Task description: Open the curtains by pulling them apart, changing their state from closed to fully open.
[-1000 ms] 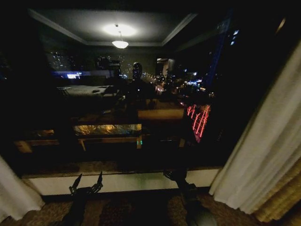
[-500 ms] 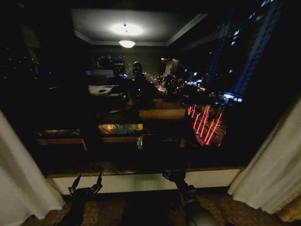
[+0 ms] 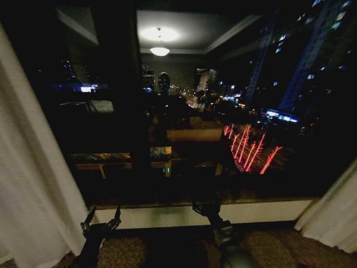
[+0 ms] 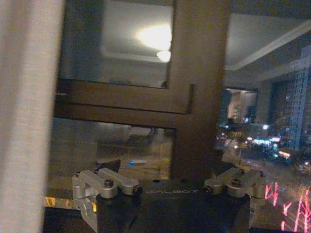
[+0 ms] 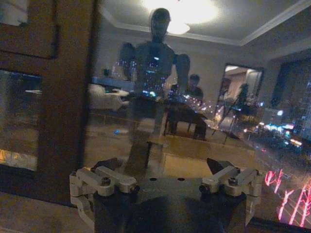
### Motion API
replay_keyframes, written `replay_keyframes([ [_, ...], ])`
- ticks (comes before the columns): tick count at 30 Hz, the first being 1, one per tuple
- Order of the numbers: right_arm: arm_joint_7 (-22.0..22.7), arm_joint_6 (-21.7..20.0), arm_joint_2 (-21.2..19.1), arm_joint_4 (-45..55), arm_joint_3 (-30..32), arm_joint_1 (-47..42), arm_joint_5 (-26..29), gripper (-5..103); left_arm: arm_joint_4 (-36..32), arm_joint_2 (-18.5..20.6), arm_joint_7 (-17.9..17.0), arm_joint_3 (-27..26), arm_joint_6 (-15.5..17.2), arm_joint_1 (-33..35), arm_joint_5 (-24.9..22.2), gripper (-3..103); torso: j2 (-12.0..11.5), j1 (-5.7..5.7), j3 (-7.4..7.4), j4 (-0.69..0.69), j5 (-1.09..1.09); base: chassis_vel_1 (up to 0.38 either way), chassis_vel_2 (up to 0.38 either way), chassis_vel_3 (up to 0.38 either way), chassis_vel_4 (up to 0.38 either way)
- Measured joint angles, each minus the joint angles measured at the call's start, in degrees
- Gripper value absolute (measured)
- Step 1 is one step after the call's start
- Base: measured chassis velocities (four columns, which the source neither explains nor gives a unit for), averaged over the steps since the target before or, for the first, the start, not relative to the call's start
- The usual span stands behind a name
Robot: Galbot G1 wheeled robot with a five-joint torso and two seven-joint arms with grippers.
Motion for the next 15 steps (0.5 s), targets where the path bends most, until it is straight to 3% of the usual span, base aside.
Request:
replay_keyframes([
  [15, 0.0, 0.8, 0.1, 0.0, -0.1, -1.0, -0.7, 100, 0.3, 0.2, 1.1, -0.3, -1.3, 0.7, -0.1, 100, 0.0, 0.0, 0.0, 0.0, 0.0, 0.356, 0.362, -0.362, -0.35],
])
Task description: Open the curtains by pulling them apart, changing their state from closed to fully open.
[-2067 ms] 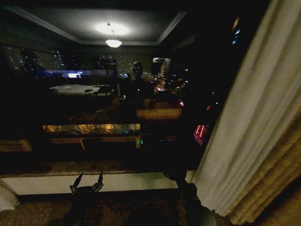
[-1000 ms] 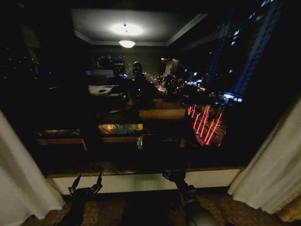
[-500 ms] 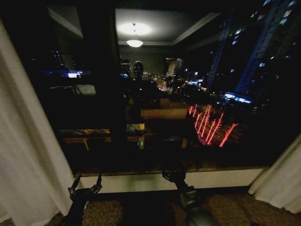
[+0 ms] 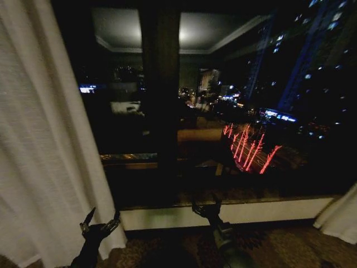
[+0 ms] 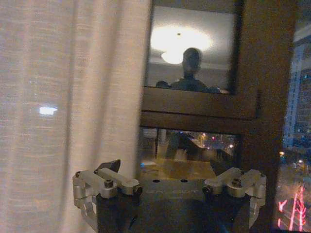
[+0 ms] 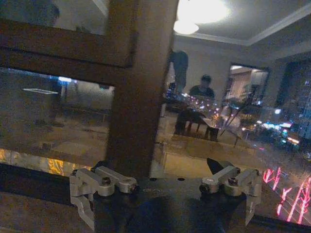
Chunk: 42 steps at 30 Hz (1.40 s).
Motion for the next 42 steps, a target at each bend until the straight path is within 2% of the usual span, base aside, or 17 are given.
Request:
replay_keyframes([
  [14, 0.1, 1.3, 0.3, -0.5, -0.3, 0.0, 0.1, 100, 3.0, 1.2, 0.1, -0.8, -0.6, -2.0, -0.6, 100, 0.0, 0.0, -0.01, 0.01, -0.02, 0.308, 0.305, -0.305, -0.315],
  [19, 0.2, 2.4, 0.3, -1.2, -0.2, 0.3, 0.2, 100, 4.9, 4.0, -0.1, -0.2, 4.0, -8.0, -1.0, 100, 0.0, 0.0, -0.01, 0.02, -0.03, 0.079, 0.046, -0.049, -0.05],
  [20, 0.3, 2.9, 0.4, -1.5, 0.1, 0.6, 0.1, 100, 5.6, 5.7, -0.4, 0.6, 5.9, -10.9, -1.1, 100, 0.0, -0.01, -0.01, 0.0, 0.01, 0.0, 0.0, 0.0, 0.0],
  [22, 0.3, 3.1, 0.4, -1.8, 0.2, 0.8, 0.1, 100, 6.1, 6.8, -1.0, 1.1, 7.1, -12.8, -1.2, 100, 0.0, -0.01, 0.0, 0.0, 0.03, 0.0, 0.0, 0.0, 0.0],
  [23, 0.5, 3.5, 0.6, -2.3, 0.3, 1.1, 0.1, 100, 6.8, 8.4, -1.8, 2.0, 9.0, -15.4, -1.7, 100, 0.0, 0.0, 0.01, -0.03, 0.04, -0.056, -0.056, 0.022, 0.045],
  [27, 1.4, 5.4, 1.1, -4.6, 0.2, 2.2, -0.7, 100, 9.4, 12.5, -2.7, 4.2, 13.2, -21.7, -4.0, 100, 0.0, 0.01, 0.01, 0.0, 0.02, -0.039, -0.032, 0.04, 0.025],
  [32, 2.1, 7.5, 2.0, -6.8, -0.3, 2.2, -3.1, 100, 14.8, 15.8, -2.9, 6.9, 14.6, -26.4, -4.7, 100, 0.0, 0.01, 0.01, 0.01, -0.04, 0.0, 0.0, 0.0, 0.0],
  [42, 3.5, 9.7, 2.8, -10.7, -1.3, 3.6, -5.1, 100, 20.3, 19.7, -1.9, 11.8, 15.0, -32.4, -5.7, 100, 0.0, 0.0, 0.01, 0.0, 0.0, 0.0, 0.0, 0.0, 0.0],
])
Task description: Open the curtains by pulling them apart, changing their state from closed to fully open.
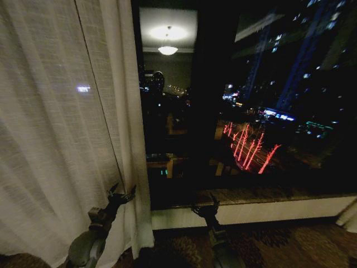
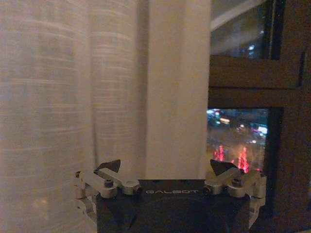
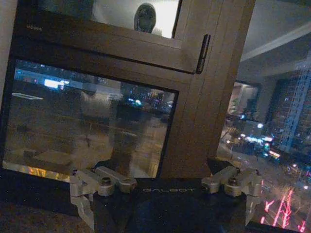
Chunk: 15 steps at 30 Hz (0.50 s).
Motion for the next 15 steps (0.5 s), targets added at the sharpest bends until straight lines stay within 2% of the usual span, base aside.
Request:
replay_keyframes([
  [14, 0.2, 0.0, -0.2, -1.0, 0.8, 1.8, -0.2, 100, 5.8, 0.0, -0.3, 6.8, 0.7, -8.7, 0.2, 101, 0.0, 0.0, 0.0, 0.0, 0.0, 0.0, 0.0, 0.0, 0.0],
  [15, 0.2, 0.0, -0.2, -1.3, 1.3, 1.8, -0.2, 100, 6.4, -0.4, -2.7, 7.7, 0.5, -9.6, 1.1, 92, 0.0, 0.0, 0.0, 0.0, 0.0, 0.0, 0.0, 0.0, 0.0],
])
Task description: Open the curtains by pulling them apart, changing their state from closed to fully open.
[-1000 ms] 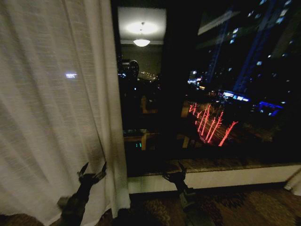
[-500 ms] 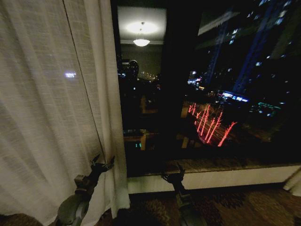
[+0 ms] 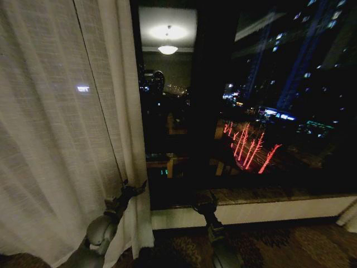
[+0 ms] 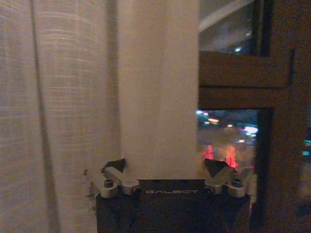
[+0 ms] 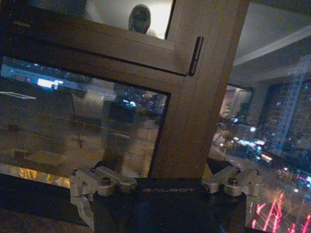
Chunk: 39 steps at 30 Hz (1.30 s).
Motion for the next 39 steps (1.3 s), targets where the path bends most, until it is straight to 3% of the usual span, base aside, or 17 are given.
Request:
replay_keyframes([
  [4, 0.1, 0.0, 0.1, -0.3, 0.2, 0.0, 0.1, 100, 0.8, -0.6, -3.5, 1.2, -0.4, -1.0, 1.7, 81, 0.0, -0.01, 0.0, 0.0, 0.0, 0.0, 0.0, 0.0, 0.0],
  [5, 0.1, 0.1, 0.2, -0.5, 0.3, 0.0, 0.1, 100, 1.0, -1.1, -6.7, 2.1, -0.3, -1.5, 2.5, 76, 0.0, 0.0, 0.0, 0.0, 0.0, 0.0, 0.0, 0.0, 0.0],
  [7, 0.1, 0.1, 0.3, -0.7, 0.3, 0.2, 0.1, 100, 0.8, -1.7, -9.4, 2.5, 0.4, -1.6, 2.8, 70, 0.0, 0.0, 0.0, 0.01, 0.0, 0.0, 0.0, 0.0, 0.0],
  [8, 0.1, 0.1, 0.3, -0.7, 0.3, 0.2, 0.1, 100, 0.8, -1.7, -9.4, 2.5, 0.4, -1.6, 2.8, 70, 0.0, 0.0, 0.0, 0.01, 0.0, 0.0, 0.0, 0.0, 0.0],
  [11, 0.1, 0.2, 0.5, -0.8, 0.2, 0.3, 0.1, 100, 0.3, -1.9, -11.4, 2.7, 0.8, -1.6, 2.9, 53, 0.0, 0.0, 0.0, 0.01, 0.0, 0.0, 0.0, 0.0, 0.0],
  [12, 0.1, 0.2, 0.5, -0.8, 0.2, 0.3, 0.1, 100, 0.3, -1.9, -11.5, 2.7, 0.9, -1.6, 2.9, 48, 0.0, 0.0, 0.0, 0.0, 0.0, 0.0, 0.0, 0.0, 0.0],
  [14, 0.1, 0.2, 0.5, -0.7, 0.2, 0.3, 0.1, 100, 0.3, -1.9, -11.5, 2.7, 0.9, -1.6, 2.9, 48, 0.0, 0.0, 0.0, 0.0, 0.0, 0.0, 0.0, 0.0, 0.0],
  [16, 0.1, 0.2, 0.5, -0.5, 0.2, 0.1, 0.1, 100, 0.2, -1.9, -11.5, 2.4, 1.2, -1.6, 2.5, 32, 0.0, 0.0, -0.01, 0.01, 0.0, 0.0, 0.0, 0.0, 0.0],
  [18, 0.2, 0.2, 0.5, -0.4, 0.1, 0.1, 0.1, 100, 0.2, -1.9, -11.6, 2.4, 1.3, -1.6, 2.4, 32, 0.0, 0.0, -0.01, 0.01, 0.0, 0.0, 0.0, 0.0, 0.0],
  [21, 0.2, 0.2, 0.3, 0.1, 0.1, 0.2, 0.4, 100, -0.3, -2.0, -11.6, 2.2, 1.6, -1.4, 2.1, 15, 0.0, 0.0, 0.0, 0.0, 0.0, 0.0, 0.0, 0.0, 0.0],
  [23, 0.2, 0.2, 0.3, 0.2, 0.0, 0.2, 0.6, 100, -0.3, -2.0, -11.6, 2.2, 1.6, -1.3, 2.1, 15, 0.0, 0.0, 0.0, 0.0, 0.0, 0.0, 0.0, 0.0, 0.0],
  [26, 0.2, 0.1, 0.4, 0.4, -0.2, 0.3, 1.2, 100, -0.4, -2.4, -11.4, 2.2, 1.7, -1.1, 2.1, 2, 0.0, 0.0, -0.01, 0.0, 0.0, 0.0, 0.0, 0.0, 0.0],
  [39, -0.9, -0.1, 0.9, 0.6, -0.6, -0.2, -2.7, 100, -1.3, -1.4, -10.9, 0.6, 1.9, -0.4, 1.7, 0, 0.0, 0.0, -0.01, 0.0, -0.01, 0.0, 0.0, 0.0, 0.0],
])
